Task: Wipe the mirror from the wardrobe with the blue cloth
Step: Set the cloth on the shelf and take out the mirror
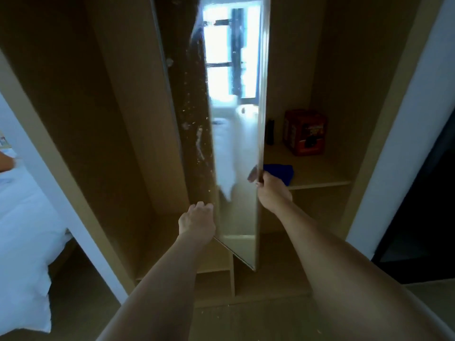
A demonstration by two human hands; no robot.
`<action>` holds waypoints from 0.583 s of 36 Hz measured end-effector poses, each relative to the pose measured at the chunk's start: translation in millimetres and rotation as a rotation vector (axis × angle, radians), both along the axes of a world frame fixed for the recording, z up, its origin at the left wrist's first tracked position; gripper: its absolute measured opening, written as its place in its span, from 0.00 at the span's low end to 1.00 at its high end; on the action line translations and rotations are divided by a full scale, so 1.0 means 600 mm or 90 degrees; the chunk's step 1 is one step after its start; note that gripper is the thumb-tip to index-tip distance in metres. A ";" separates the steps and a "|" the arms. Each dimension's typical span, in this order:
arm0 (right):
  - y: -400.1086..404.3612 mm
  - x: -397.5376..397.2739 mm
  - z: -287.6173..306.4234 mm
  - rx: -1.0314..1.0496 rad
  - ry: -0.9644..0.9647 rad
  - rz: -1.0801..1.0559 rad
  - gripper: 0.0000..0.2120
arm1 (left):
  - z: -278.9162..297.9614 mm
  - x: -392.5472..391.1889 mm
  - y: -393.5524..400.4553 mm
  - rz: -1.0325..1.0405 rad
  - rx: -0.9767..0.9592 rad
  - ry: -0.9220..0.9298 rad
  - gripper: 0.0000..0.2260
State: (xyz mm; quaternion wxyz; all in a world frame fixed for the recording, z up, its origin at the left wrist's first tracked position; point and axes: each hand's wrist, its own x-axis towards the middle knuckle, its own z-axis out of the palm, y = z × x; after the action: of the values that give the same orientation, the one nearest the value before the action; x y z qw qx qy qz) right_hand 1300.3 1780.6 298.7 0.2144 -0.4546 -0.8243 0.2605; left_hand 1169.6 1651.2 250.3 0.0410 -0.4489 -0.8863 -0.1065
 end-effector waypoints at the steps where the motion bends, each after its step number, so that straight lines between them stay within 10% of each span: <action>1: 0.011 0.004 0.004 -0.018 0.010 -0.004 0.10 | 0.000 -0.004 0.003 0.012 0.002 -0.012 0.17; 12: 0.073 0.001 0.001 0.006 0.040 -0.160 0.12 | 0.036 -0.100 0.020 0.367 0.284 -0.381 0.21; 21: 0.080 -0.040 -0.010 -0.025 0.217 -0.326 0.06 | 0.039 -0.168 0.054 0.374 0.412 -0.571 0.31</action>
State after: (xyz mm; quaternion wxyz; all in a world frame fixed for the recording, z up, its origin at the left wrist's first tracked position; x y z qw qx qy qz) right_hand 1276.2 1828.7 292.9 0.3992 -0.6015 -0.6300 0.2862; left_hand 1068.9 1683.7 273.4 -0.1734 -0.0630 -0.8268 -0.5314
